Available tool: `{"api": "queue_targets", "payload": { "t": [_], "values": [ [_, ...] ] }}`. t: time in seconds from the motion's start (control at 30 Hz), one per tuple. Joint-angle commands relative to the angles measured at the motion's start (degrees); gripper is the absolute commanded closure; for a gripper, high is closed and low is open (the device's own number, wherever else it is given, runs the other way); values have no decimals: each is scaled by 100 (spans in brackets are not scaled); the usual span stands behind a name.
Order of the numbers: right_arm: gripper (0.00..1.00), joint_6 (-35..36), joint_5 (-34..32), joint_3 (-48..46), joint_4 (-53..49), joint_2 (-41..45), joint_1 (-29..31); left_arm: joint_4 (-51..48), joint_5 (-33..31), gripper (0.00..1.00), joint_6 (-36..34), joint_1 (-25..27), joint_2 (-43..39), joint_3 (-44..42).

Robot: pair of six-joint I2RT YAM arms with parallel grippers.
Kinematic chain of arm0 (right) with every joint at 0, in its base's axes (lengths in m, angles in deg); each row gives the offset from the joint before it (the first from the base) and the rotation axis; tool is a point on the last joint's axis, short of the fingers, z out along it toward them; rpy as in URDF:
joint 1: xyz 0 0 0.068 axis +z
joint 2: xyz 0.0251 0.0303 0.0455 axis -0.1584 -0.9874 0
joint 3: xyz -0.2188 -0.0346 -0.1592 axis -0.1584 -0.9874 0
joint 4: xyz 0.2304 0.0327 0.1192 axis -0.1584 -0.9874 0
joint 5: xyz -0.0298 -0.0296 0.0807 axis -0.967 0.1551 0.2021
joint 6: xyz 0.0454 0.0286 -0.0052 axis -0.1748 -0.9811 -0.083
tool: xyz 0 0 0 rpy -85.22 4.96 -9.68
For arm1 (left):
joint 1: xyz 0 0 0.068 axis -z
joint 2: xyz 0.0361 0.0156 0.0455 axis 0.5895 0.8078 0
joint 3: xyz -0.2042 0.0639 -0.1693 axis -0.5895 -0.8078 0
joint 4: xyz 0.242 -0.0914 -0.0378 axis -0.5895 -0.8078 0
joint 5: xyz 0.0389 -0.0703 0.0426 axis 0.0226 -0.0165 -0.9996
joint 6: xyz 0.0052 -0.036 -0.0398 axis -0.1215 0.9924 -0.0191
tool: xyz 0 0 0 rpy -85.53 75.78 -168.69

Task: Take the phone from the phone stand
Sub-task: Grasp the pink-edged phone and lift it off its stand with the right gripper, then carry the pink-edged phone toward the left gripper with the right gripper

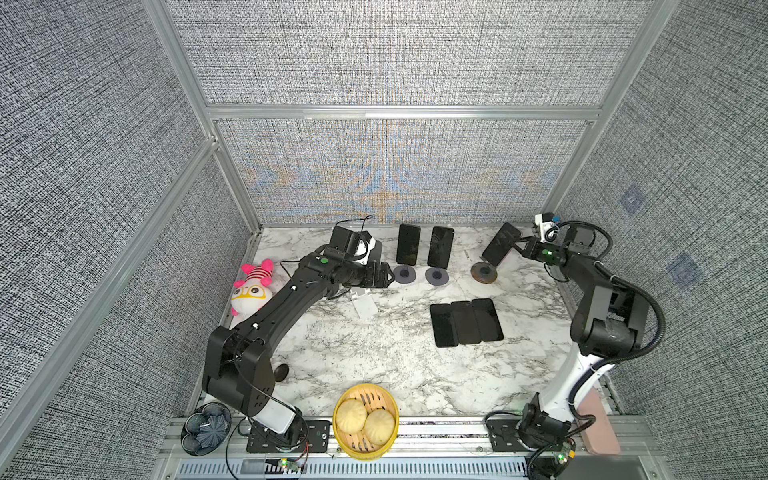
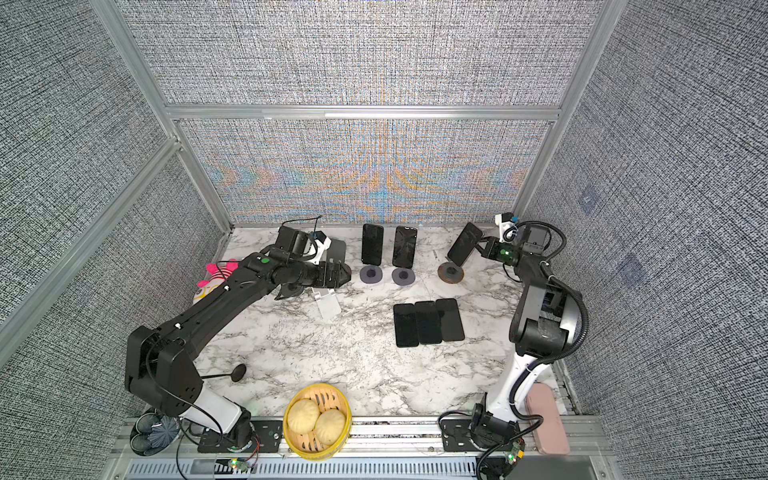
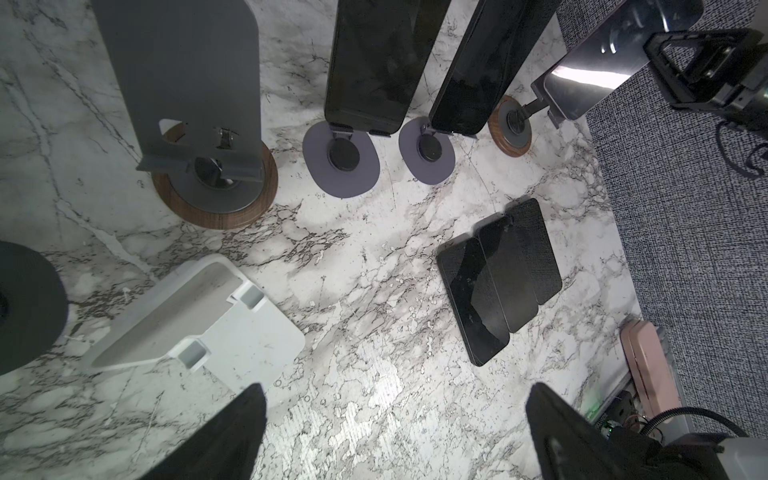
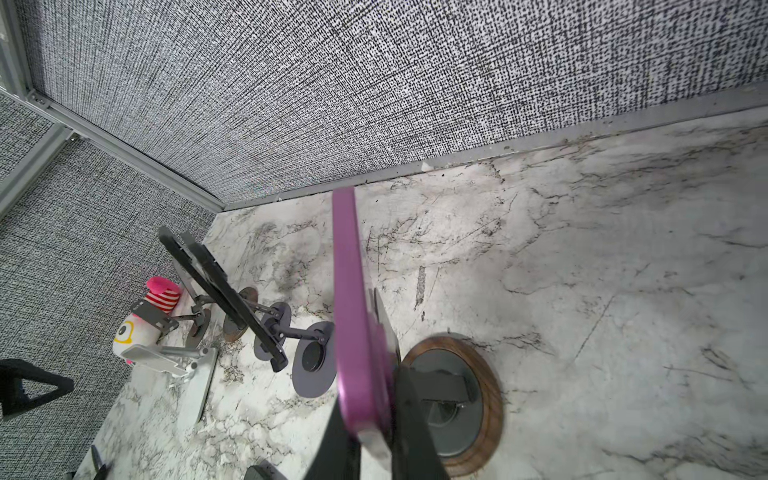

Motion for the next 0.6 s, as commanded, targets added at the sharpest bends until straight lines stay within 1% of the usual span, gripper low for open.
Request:
{"api": "queue_targets", "payload": {
  "t": [0.0, 0.2, 0.4, 0.57],
  "values": [
    [95, 152, 78, 40, -139, 154, 17, 28, -21, 1, -78, -15, -95, -2],
    [95, 412, 54, 71, -554, 457, 20, 65, -1, 1, -68, -8, -141, -24],
    [96, 424, 28, 119, -923, 874, 69, 87, -44, 1, -144, -12, -185, -33],
    [97, 624, -302, 72, -1606, 1378, 295, 245, -100, 1, -287, -6, -338, -141]
  ]
}}
